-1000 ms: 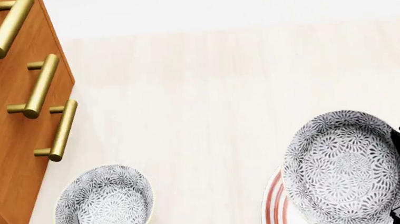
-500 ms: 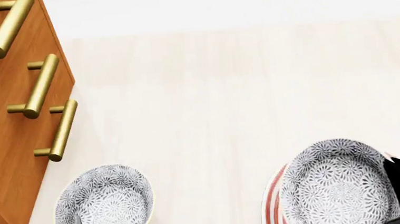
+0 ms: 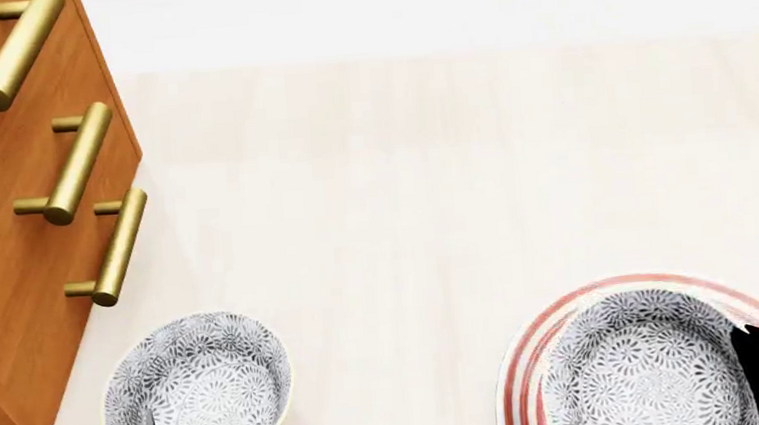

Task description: Pick up the bowl and put it in the front on the plate.

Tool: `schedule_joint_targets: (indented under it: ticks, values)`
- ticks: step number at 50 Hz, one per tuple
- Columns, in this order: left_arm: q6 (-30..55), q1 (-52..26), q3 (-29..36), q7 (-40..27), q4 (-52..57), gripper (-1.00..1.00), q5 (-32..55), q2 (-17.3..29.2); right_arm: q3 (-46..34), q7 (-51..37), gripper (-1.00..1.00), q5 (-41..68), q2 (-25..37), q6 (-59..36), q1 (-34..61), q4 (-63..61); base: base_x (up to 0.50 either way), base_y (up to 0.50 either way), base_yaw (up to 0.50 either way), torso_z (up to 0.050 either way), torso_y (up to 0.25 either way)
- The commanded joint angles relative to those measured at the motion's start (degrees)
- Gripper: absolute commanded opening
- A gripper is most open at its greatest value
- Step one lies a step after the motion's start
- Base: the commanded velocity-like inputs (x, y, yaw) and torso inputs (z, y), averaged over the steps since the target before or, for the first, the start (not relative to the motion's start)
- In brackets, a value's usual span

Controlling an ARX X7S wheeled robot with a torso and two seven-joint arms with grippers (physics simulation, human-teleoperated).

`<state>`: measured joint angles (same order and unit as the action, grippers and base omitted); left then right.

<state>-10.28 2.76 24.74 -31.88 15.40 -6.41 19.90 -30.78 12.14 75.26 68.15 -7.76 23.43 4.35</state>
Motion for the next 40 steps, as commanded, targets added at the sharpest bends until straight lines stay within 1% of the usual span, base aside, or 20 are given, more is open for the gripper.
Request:
schedule_joint_targets:
  ticks: [1,40]
  values:
    - [0.05,0.01,-0.54,0.39,0.06,1.00,-0.19,-0.36,0.45,0.65,-1.00,-1.98,-2.35,0.02,0.76,2.57,0.00,0.00,0.00,0.000,0.000]
    - [0.05,-0.34,0.25,0.15,-0.37,1.00,0.19,-0.03,-0.75,-0.21,-1.00,-5.08,-5.55,-0.63,2.10,7.70,0.00,0.00,0.00,0.000,0.000]
